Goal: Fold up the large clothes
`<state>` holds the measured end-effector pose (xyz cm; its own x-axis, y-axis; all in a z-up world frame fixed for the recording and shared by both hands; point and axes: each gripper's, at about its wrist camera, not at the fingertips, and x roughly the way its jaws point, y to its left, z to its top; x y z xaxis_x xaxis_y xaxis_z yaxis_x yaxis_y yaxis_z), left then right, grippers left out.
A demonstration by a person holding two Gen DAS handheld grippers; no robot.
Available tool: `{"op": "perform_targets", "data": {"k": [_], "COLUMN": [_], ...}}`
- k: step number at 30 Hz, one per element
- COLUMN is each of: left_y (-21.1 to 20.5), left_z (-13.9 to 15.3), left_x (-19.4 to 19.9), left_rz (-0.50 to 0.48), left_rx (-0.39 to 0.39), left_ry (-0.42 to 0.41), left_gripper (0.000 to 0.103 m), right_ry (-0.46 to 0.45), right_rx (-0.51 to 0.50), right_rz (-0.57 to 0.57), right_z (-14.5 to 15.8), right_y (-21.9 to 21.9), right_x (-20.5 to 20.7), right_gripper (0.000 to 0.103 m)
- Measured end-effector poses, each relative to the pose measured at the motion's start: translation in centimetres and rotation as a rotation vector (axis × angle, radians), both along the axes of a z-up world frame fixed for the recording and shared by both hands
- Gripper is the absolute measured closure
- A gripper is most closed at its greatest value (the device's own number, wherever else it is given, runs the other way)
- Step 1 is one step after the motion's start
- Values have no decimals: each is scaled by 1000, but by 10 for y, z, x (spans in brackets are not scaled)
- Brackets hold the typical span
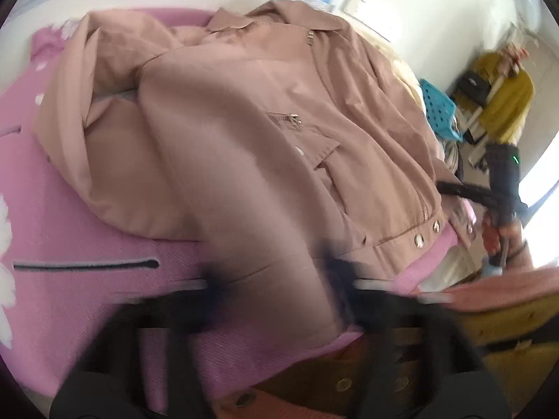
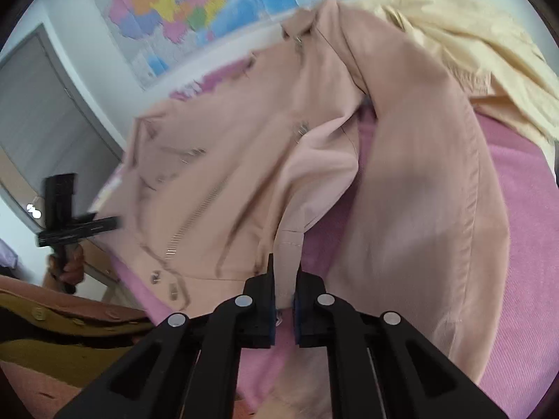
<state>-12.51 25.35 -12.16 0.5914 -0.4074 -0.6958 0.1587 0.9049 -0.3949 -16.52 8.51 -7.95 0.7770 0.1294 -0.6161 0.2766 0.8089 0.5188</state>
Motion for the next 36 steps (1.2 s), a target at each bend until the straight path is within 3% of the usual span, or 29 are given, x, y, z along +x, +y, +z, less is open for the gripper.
{"op": "perform_targets", "data": {"k": [2, 4, 6, 8, 11, 13, 15, 17, 19, 21, 23, 26, 29, 33, 34, 35, 36], "left_y": [9, 17, 32, 36, 25, 19, 20, 22, 31, 38, 34, 19, -14, -50, -58, -68, -78], "left_z": [9, 27, 56, 78, 82, 61, 45, 38, 46, 65, 81, 91, 88, 81, 79, 77, 75], "left_x": [-5, -15, -33, -46, -46, -34, -28, -26, -29, -34, -35, -25, -3, 22, 28, 36, 44], "left_rz": [30, 47, 47, 54, 33, 20, 34, 75, 106, 118, 117, 67, -17, -124, -143, -166, -187], "left_rx": [-49, -88, -179, -157, -34, 15, 35, 85, 74, 82, 126, 105, 102, 77, 70, 67, 70], "left_ry": [-10, -56, -121, -174, -155, -67, -10, 3, -38, -116, -179, -219, -228, -214, -210, -201, -197], "left_gripper": [92, 92, 92, 92, 89, 69, 64, 61, 60, 43, 36, 36, 36, 36, 36, 36, 36], "right_ry": [-84, -143, -196, -249, -142, -69, -17, 47, 42, 19, -45, -5, 41, 76, 82, 87, 85], "right_rx": [43, 34, 29, 48, -9, 8, 60, 41, 55, 15, -38, -61, -3, 28, 38, 43, 51], "right_rz": [5, 11, 29, 78, 68, 55, 52, -1, -16, -57, -153, -288, -321, -275, -250, -234, -220], "right_z": [18, 40, 54, 65, 50, 25, 0, -11, -14, -3, 10, 2, -23, -46, -49, -51, -52], "right_y": [5, 14, 18, 25, 21, 12, 4, 2, -3, -13, -31, -59, -85, -94, -94, -96, -96], "right_x": [-16, -28, -40, -46, -28, -15, -7, -8, -14, -25, -46, -71, -68, -44, -37, -32, -32], "right_gripper": [97, 97, 97, 97, 95, 93, 84, 65, 60, 55, 32, 32, 28, 30, 46, 73, 88]}}
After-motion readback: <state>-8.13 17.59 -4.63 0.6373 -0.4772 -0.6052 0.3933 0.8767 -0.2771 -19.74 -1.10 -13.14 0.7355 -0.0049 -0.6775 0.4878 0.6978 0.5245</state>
